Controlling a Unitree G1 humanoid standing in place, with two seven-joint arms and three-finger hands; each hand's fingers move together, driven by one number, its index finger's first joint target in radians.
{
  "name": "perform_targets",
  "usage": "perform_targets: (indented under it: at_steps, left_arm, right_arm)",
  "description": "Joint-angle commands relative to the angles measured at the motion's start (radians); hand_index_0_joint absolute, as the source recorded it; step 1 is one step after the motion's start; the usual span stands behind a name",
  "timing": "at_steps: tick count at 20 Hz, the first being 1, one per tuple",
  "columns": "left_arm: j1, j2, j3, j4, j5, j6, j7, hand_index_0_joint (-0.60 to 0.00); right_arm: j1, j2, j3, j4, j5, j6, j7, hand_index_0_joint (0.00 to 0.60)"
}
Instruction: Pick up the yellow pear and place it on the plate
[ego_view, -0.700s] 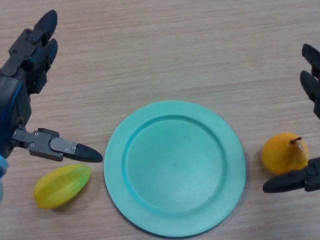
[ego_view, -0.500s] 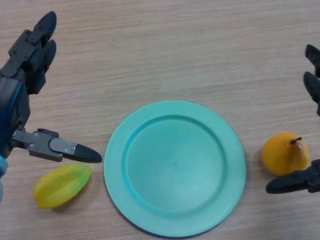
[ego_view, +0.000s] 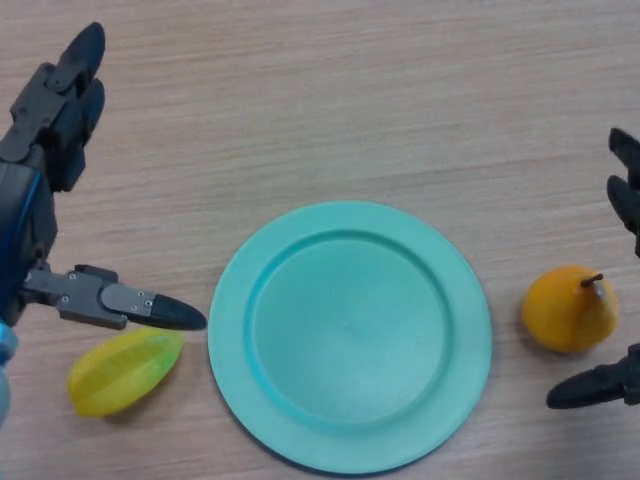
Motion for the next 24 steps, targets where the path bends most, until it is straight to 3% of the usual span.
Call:
perform_targets:
  at_steps: [1,9,13,14,17,18,19,24]
  left_arm:
    - [-0.014,0.03,0.057,-0.062,-0.035,-0.052,0.051,0.0]
    - [-0.028,0.031,0.045,-0.056,-0.046,-0.046,0.085,0.0]
    - [-0.026,0.034,0.041,-0.044,-0.021,-0.041,0.063,0.0]
    - [-0.026,0.035,0.043,-0.044,-0.022,-0.039,0.06,0.0]
    - [-0.029,0.041,0.073,-0.047,-0.06,-0.034,0.059,0.0]
    - [-0.031,0.045,0.089,-0.048,-0.084,-0.036,0.065,0.0]
    - [-0.034,0.048,0.098,-0.045,-0.104,-0.047,0.078,0.0]
    - [-0.03,0.05,0.092,-0.029,-0.098,-0.054,0.09,0.0]
  right_arm:
    - [-0.036,-0.05,-0.068,0.057,0.006,-0.23,-0.054,0.0]
    - [-0.181,-0.134,0.002,0.628,-0.097,-0.618,-0.23,0.0]
    - [-0.229,-0.141,0.045,0.799,-0.104,-0.663,-0.289,0.0]
    - [-0.229,-0.14,0.048,0.803,-0.098,-0.655,-0.286,0.05]
    - [-0.263,-0.133,0.056,0.872,-0.055,-0.66,-0.306,0.45]
    - [-0.287,-0.135,0.06,0.916,-0.051,-0.678,-0.337,0.55]
    - [-0.3,-0.142,0.061,0.936,-0.054,-0.672,-0.365,0.6]
    - [-0.306,-0.183,0.049,0.908,-0.219,-0.663,-0.453,0.6]
